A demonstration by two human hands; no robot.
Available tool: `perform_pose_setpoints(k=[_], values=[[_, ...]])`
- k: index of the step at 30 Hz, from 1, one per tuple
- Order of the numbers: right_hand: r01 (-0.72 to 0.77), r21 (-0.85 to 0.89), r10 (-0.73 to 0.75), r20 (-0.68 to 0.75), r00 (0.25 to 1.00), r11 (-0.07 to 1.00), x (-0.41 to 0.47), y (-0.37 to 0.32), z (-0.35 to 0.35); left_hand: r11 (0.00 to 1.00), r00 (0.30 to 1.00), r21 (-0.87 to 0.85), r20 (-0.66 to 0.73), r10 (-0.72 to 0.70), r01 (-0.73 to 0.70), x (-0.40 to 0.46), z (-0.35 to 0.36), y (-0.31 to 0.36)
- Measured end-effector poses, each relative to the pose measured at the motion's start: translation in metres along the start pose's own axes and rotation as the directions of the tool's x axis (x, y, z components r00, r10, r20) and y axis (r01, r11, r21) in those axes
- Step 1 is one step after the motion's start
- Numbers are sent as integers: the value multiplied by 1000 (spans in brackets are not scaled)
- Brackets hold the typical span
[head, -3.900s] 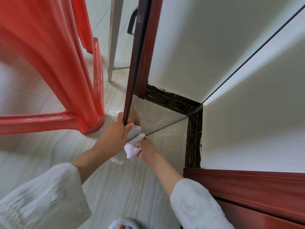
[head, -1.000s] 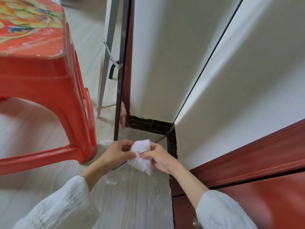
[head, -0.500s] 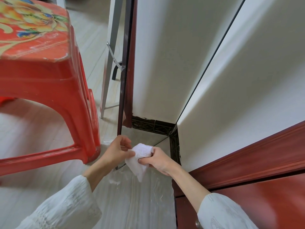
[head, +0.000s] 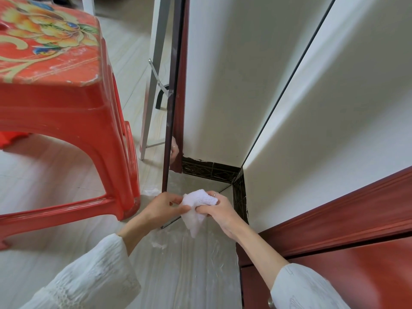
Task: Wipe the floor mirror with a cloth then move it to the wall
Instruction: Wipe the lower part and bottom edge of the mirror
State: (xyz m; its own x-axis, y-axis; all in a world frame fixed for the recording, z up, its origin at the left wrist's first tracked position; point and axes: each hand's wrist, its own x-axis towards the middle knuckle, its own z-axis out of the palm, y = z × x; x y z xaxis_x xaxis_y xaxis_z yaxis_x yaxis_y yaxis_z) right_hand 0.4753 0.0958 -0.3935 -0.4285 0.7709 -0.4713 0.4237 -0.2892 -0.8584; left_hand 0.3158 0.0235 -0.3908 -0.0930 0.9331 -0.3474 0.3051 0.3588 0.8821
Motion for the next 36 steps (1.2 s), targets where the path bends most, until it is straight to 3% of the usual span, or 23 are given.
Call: perform_pose_setpoints(k=[3,7,10,16,20,24,26,30,34,36], values=[[3,-34,-2,31,1000,999,-2,3,0,1000,996,1,84,19,-19,-3,2,1],[59,-211,-48,59,997,976,-4,0,6,997,996,74,85,16,-22,-1,3,-3],[84,-298,-58,95,994,951,-3,-2,7,979,1000,203,27,3,-8,3,1,-6],[97,-253,-58,157,986,963,-7,-5,12,953,1000,301,-8,-14,15,3,0,1],[36,-290,22,195,981,956,-4,0,10,912,995,405,-94,-27,63,2,6,-1],[-28,-382,79,119,990,924,3,12,11,910,984,397,-173,-52,118,2,12,-15],[-68,-323,81,27,996,944,5,19,9,926,964,349,-261,-55,147,2,9,-26],[-78,-34,70,-192,979,996,12,20,6,969,925,178,-368,-95,170,2,-4,-43],[35,173,16,-289,957,984,25,13,23,988,919,95,-388,-77,123,11,-15,-47],[94,269,-5,-315,949,958,32,10,36,997,944,65,-330,-14,38,15,-16,-40]])
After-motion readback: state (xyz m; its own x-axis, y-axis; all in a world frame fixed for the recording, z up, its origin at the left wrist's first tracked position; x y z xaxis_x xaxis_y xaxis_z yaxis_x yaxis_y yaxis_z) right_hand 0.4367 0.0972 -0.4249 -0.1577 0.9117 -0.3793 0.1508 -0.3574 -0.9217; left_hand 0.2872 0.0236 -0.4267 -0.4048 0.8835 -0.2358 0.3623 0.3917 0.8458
